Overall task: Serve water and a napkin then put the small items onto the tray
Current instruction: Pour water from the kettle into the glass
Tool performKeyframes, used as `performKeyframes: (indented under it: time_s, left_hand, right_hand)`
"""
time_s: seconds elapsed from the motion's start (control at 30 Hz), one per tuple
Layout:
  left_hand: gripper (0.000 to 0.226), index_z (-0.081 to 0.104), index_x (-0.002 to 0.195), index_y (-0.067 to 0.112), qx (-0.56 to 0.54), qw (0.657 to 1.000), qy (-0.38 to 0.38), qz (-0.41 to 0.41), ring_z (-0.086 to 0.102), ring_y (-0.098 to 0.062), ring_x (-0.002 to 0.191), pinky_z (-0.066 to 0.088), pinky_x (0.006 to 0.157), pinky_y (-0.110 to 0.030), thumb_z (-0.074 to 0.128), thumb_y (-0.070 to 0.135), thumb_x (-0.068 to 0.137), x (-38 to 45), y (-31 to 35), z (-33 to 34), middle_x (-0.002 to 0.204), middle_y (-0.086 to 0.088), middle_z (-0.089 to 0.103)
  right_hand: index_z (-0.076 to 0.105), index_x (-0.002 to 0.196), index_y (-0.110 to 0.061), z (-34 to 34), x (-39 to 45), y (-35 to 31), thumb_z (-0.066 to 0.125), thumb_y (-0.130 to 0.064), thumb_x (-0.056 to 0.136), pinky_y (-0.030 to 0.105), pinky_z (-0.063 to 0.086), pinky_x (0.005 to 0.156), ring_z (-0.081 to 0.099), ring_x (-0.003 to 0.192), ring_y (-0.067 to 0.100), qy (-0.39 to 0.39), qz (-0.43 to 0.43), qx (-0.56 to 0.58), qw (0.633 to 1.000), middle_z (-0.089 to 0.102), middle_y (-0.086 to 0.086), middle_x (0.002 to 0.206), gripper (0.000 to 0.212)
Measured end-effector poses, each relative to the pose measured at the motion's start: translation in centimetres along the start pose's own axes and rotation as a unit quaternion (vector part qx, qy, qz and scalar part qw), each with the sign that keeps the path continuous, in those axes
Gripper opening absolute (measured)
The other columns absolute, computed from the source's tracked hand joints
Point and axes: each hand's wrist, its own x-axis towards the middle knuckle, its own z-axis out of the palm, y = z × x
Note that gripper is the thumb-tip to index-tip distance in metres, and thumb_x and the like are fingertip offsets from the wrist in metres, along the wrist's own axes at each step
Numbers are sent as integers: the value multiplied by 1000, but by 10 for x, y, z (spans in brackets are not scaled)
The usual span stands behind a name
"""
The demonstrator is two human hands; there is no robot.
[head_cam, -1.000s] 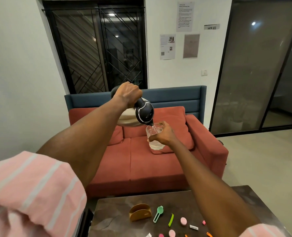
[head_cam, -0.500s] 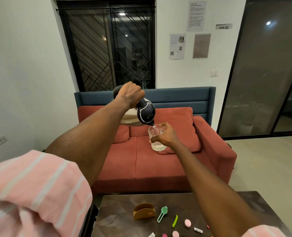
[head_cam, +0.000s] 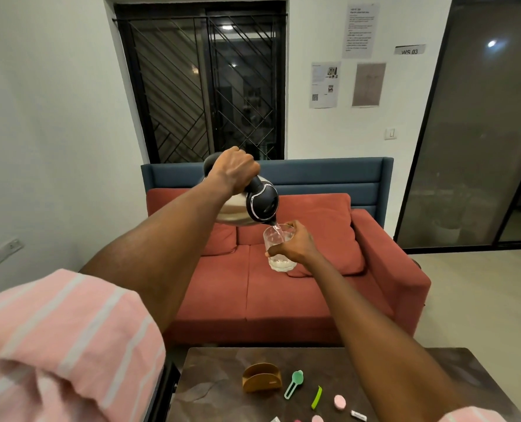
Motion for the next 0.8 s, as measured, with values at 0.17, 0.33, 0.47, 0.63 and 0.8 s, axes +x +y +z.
performKeyframes:
  time_s: [0.17, 0.33, 0.47, 0.63, 0.8]
  left_hand:
    - [14, 68, 98, 18, 2, 1000, 3, 0, 65, -28, 95, 46, 85, -37, 60, 18, 86, -2, 0, -1, 98, -6, 70]
    - [14, 68, 97, 18, 9, 1000, 4, 1, 65, -28, 96, 47, 85, -37, 59, 17, 87, -5, 2, -2, 100, -6, 70]
    - [15, 68, 98, 18, 14, 1000, 4, 1, 64, -28, 98, 46, 85, -37, 58, 16, 88, -8, 3, -2, 102, -6, 70]
    - [14, 67, 98, 19, 14, 1000, 2, 0, 64, -27, 97, 46, 85, -37, 59, 17, 87, -10, 2, -2, 101, -5, 69]
    - [13, 67, 97, 19, 25, 1000, 8, 4, 64, -27, 96, 46, 84, -37, 59, 18, 87, -10, 0, -2, 100, -5, 69]
  right_hand:
    - [52, 127, -16, 1, -3, 0, 95, -24, 48, 39, 48, 96, 56, 114, 20, -1, 6, -12, 1000, 60, -3, 125, 89]
    - [53, 123, -20, 3, -8, 1, 94, -28, 44, 47, 48, 98, 57, 112, 20, 3, 17, -10, 1000, 61, -5, 122, 89]
    - [53, 124, -20, 4, -11, 0, 94, -29, 43, 48, 48, 99, 57, 113, 21, -4, 22, -9, 1000, 60, -5, 123, 91]
    - [53, 123, -19, 3, -14, -1, 94, -27, 46, 45, 49, 97, 57, 112, 21, -8, 19, -7, 1000, 60, -4, 122, 87]
    - [53, 124, -21, 5, -16, -1, 94, -30, 46, 45, 49, 97, 56, 113, 21, -14, 25, -7, 1000, 60, -4, 124, 88]
